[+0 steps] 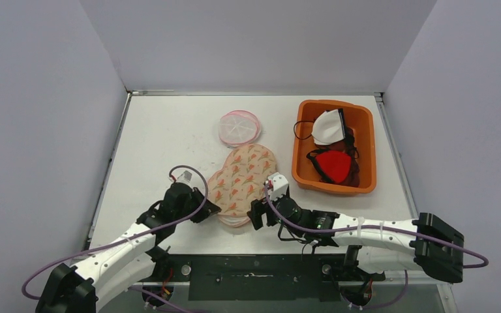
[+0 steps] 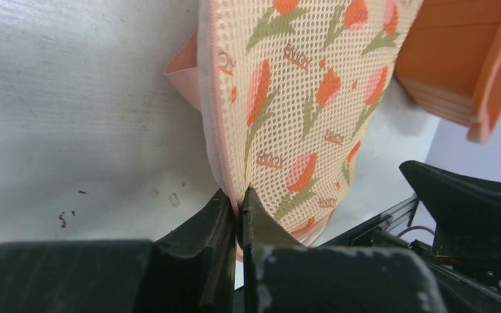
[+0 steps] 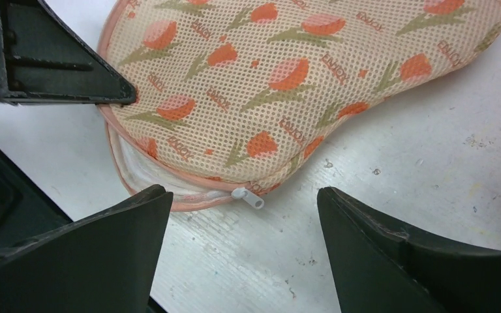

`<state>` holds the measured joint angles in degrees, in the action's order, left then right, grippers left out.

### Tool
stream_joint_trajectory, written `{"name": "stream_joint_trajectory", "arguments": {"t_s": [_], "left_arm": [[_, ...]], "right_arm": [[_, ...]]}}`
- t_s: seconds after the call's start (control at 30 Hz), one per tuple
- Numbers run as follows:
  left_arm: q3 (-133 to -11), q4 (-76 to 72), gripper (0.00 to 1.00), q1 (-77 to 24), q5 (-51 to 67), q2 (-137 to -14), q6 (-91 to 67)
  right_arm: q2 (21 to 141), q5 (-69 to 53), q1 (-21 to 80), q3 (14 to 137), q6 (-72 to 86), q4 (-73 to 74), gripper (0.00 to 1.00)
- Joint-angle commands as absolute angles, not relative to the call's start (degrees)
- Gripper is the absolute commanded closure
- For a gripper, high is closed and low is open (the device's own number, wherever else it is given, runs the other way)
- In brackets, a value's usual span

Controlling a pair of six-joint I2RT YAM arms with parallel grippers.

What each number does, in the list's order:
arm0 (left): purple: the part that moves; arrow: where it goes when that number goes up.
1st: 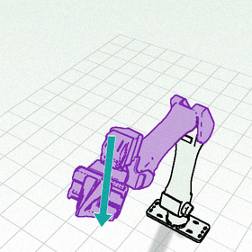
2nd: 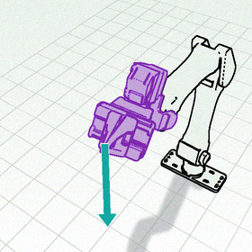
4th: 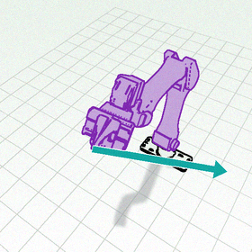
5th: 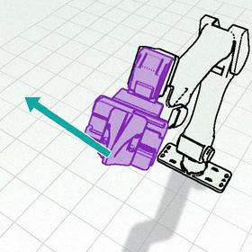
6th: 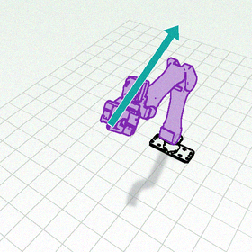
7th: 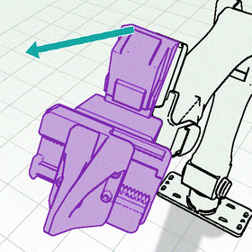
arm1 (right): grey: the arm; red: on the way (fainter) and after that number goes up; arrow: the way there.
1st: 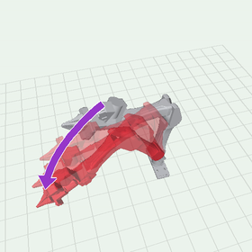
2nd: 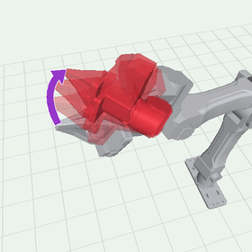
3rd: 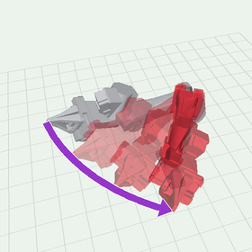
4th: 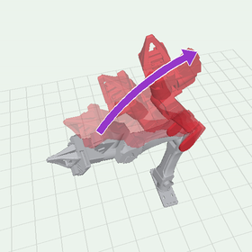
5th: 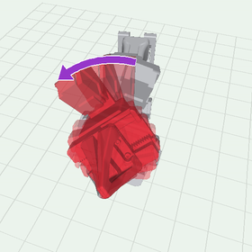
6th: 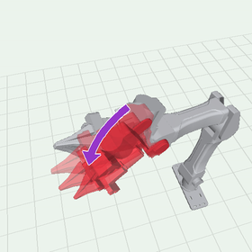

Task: Unzip the laundry bag and remove the bra
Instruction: Unzip the laundry bag at the center of the board.

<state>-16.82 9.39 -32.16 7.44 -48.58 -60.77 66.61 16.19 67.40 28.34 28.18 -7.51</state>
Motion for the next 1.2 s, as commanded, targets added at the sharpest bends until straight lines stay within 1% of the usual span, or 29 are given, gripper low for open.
{"name": "stream_joint_trajectory", "arguments": {"t_s": [0.0, 0.17, 0.27, 0.37, 0.57, 0.73, 0.83, 0.9, 0.93, 0.97, 1.1, 1.17], "left_arm": [[-15.37, 5.23, 1.0, -33.4, 2.61, -42.73, -67.53], [-10.72, 6.18, 1.0, -40.49, -11.72, -35.53, -78.28], [-9.19, 6.67, 1.0, -46.27, -19.38, -34.53, -83.09], [-9.0, 6.87, 1.0, -50.35, -23.68, -35.9, -85.69], [-10.68, 4.77, 1.0, -57.29, -28.3, -41.52, -84.37], [-13.27, 1.61, 1.0, -61.19, -28.71, -48.91, -81.63], [-14.38, 0.8, 1.0, -62.86, -28.86, -51.35, -80.26], [-15.17, 1.26, 1.0, -63.71, -29.32, -52.05, -79.7], [-15.71, 2.34, 0.96, -63.96, -29.6, -51.86, -79.38], [-16.26, 3.69, 0.9, -64.16, -30.07, -51.3, -79.19], [-18.7, 13.24, 0.49, -64.75, -32.7, -46.31, -77.09], [-19.8, 18.86, 0.33, -64.9, -33.95, -43.95, -76.64]], "right_arm": [[62.54, 18.58, 66.44, 27.69, 34.94, -5.27, 0.15], [63.14, 19.09, 63.7, 26.44, 41.45, -8.8, 0.14], [67.29, 17.27, 61.2, 27.78, 42.76, -11.64, 0.14], [74.22, 14.41, 58.14, 30.74, 42.73, -14.1, 0.14], [86.9, 6.09, 52.59, 35.51, 40.02, -19.87, 0.15], [93.38, 0.59, 52.25, 39.35, 34.87, -22.62, 0.16], [96.71, -4.45, 52.09, 41.27, 33.0, -23.57, 0.17], [97.76, -4.85, 52.12, 42.07, 32.73, -23.05, 0.17], [97.32, -4.65, 52.16, 41.91, 32.71, -22.92, 0.17], [96.39, -3.8, 52.12, 41.54, 32.7, -22.56, 0.17], [90.3, 2.35, 52.14, 40.45, 30.39, -16.65, 0.13], [86.95, 5.28, 52.29, 40.55, 28.34, -12.69, 0.11]]}}
